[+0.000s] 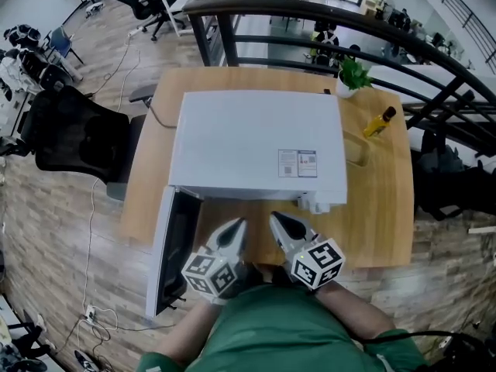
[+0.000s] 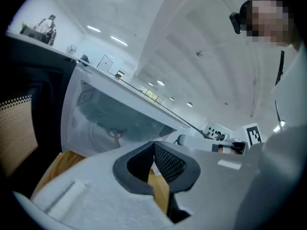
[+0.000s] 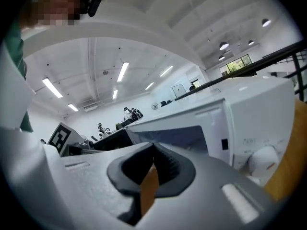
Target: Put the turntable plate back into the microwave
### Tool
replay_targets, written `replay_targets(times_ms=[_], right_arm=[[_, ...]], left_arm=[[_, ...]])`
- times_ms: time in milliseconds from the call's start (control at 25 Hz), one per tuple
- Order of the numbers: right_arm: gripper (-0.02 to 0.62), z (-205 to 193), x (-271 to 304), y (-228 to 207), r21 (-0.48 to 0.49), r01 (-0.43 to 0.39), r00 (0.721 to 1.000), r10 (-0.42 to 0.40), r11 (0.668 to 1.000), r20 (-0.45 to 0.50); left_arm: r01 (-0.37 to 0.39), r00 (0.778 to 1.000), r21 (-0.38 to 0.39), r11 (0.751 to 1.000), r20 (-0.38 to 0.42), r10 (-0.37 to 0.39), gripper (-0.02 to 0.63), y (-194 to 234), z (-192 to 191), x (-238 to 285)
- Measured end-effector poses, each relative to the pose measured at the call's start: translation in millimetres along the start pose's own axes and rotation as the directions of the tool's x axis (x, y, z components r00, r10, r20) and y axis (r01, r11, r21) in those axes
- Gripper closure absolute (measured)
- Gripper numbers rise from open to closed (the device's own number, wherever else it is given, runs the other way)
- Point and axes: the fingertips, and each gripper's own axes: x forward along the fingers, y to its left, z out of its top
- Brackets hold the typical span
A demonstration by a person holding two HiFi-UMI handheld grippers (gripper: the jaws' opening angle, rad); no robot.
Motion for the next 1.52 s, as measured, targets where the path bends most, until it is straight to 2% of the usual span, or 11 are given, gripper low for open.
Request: replay_targets(times_ms=[240, 480, 640, 1160, 1520], right_arm=[[0.592, 32, -8, 22, -0.031, -0.062, 0.997, 0.063, 0.998, 0.048], [0.592, 42, -11, 17, -0.06, -0.001, 0.998, 0.005, 0.998, 0.067], [0.592, 40, -11, 17, -0.061, -0.002, 0.998, 0.006, 0.998, 0.065], [0.592, 32, -12, 10, -0.031, -0.001, 0.998, 0.003, 1.0, 0.061], [0.592, 30, -11, 10, -0.041, -0.002, 0.998, 0.004, 0.999, 0.057]], left_arm=[[-0.011, 0.998, 0.022, 1.0, 0.064, 0.01, 0.595, -14, 29, -10], [-0.036, 0.995, 0.052, 0.998, 0.099, 0.03, 0.595, -25, 38, -12], [-0.033, 0.994, 0.062, 0.998, 0.109, 0.026, 0.595, -28, 42, -11], [-0.071, 0.995, -0.02, 0.997, 0.073, 0.072, 0.595, -11, 27, -8], [-0.075, 0.995, -0.019, 0.997, 0.068, 0.076, 0.595, -9, 25, -5]])
